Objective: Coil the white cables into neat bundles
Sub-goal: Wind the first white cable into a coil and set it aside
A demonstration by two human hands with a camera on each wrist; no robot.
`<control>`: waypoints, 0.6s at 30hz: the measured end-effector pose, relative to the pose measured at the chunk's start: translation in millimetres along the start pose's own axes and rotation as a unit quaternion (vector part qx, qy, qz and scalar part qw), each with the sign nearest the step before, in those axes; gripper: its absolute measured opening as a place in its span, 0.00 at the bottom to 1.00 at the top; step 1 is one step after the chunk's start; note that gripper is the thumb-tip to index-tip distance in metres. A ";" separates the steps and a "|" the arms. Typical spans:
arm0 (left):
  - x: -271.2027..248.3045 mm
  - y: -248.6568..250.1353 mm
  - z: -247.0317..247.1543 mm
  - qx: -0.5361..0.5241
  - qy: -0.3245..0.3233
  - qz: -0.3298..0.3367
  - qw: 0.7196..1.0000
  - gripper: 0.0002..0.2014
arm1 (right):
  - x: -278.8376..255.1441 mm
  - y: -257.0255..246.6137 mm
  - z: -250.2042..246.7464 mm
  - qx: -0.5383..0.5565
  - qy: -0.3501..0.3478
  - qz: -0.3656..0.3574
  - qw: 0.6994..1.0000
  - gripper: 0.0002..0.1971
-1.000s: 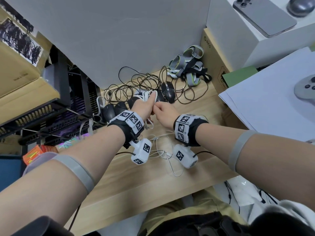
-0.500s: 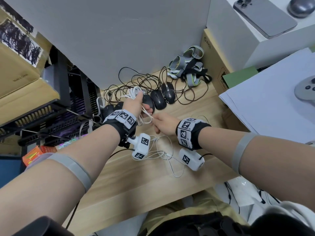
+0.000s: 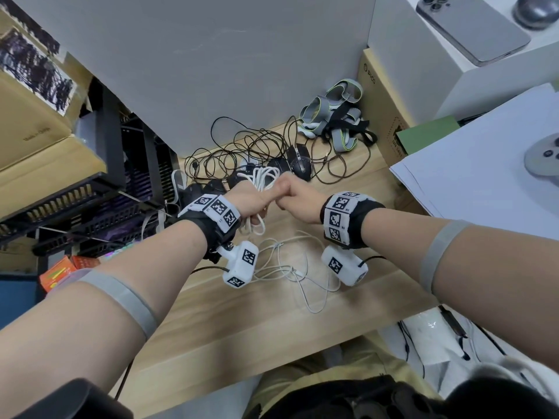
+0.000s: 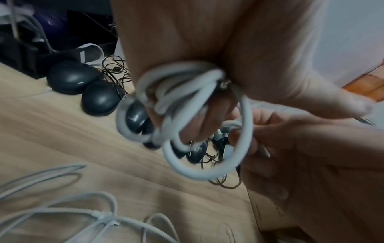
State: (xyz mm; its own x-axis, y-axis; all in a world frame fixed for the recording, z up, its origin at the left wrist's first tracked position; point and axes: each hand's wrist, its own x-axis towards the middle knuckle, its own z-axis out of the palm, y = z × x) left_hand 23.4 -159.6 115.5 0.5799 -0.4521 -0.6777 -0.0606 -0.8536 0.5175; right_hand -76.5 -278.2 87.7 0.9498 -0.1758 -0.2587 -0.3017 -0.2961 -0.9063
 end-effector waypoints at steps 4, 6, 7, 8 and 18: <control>-0.6 3.0 -5.4 -0.004 -0.041 0.093 0.995 0.37 | -2.6 3.9 -5.9 0.070 0.016 0.044 0.996 0.17; -5.0 8.8 -8.5 0.037 -0.069 0.126 0.989 0.17 | -5.1 7.2 -8.0 0.106 0.020 0.051 0.993 0.22; -7.8 10.6 -8.7 0.064 -0.082 0.133 0.986 0.15 | -6.6 6.6 -9.1 0.127 0.020 0.056 0.990 0.25; -10.7 10.7 -7.1 0.086 -0.092 0.137 0.983 0.15 | -7.5 5.4 -9.6 0.147 0.019 0.061 0.987 0.28; -8.3 24.1 12.0 0.280 -0.070 0.125 0.949 0.08 | -13.1 -0.1 -8.1 0.224 -0.007 0.066 0.972 0.28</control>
State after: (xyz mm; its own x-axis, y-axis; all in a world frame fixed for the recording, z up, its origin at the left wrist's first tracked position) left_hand 7.4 -179.5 127.3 0.3792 -0.6548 -0.6538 -0.6271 -0.7014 0.3388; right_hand -89.6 -283.5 93.9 0.9072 -0.1716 -0.3840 -0.3571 0.1681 -0.9188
